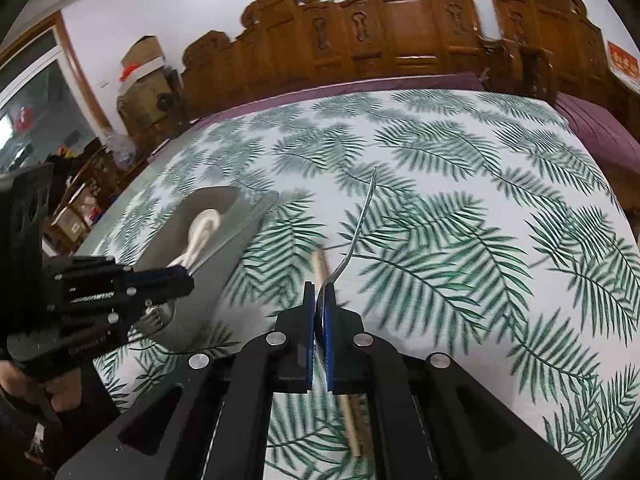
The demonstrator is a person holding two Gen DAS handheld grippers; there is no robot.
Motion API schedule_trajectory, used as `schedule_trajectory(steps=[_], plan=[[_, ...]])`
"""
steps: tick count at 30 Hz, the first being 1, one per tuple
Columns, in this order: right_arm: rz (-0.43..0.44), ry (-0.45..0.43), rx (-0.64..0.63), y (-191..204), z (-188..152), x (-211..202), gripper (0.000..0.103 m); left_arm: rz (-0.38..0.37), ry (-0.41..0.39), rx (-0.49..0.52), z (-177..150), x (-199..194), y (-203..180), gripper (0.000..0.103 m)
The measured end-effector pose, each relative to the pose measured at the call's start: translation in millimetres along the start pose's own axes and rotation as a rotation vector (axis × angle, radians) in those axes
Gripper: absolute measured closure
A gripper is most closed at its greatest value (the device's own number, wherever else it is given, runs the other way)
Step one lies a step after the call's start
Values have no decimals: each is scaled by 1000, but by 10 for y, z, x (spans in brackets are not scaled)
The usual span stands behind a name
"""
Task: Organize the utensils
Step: 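Lower the metal spoon into the tray and open the right tool while the left tool carries the metal fork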
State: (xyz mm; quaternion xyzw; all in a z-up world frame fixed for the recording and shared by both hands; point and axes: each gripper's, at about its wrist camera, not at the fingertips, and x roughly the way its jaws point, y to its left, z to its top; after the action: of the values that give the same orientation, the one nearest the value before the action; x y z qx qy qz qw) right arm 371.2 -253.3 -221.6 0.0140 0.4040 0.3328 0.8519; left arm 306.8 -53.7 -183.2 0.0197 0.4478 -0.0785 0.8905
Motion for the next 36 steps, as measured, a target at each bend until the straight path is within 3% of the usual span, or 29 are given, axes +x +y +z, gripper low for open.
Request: schedule_trajectory(steps=[14,28,36], plan=[[26,-1,-142,687,67,-108,98,45,-11,-67,-165,-218,504,97],[43,61,-176,1155,264,-6,98,50,86,-130,-193,98,974,97],[47,121,-168,1212,301,199,98,23,132,-156,-154,276,1075,97]])
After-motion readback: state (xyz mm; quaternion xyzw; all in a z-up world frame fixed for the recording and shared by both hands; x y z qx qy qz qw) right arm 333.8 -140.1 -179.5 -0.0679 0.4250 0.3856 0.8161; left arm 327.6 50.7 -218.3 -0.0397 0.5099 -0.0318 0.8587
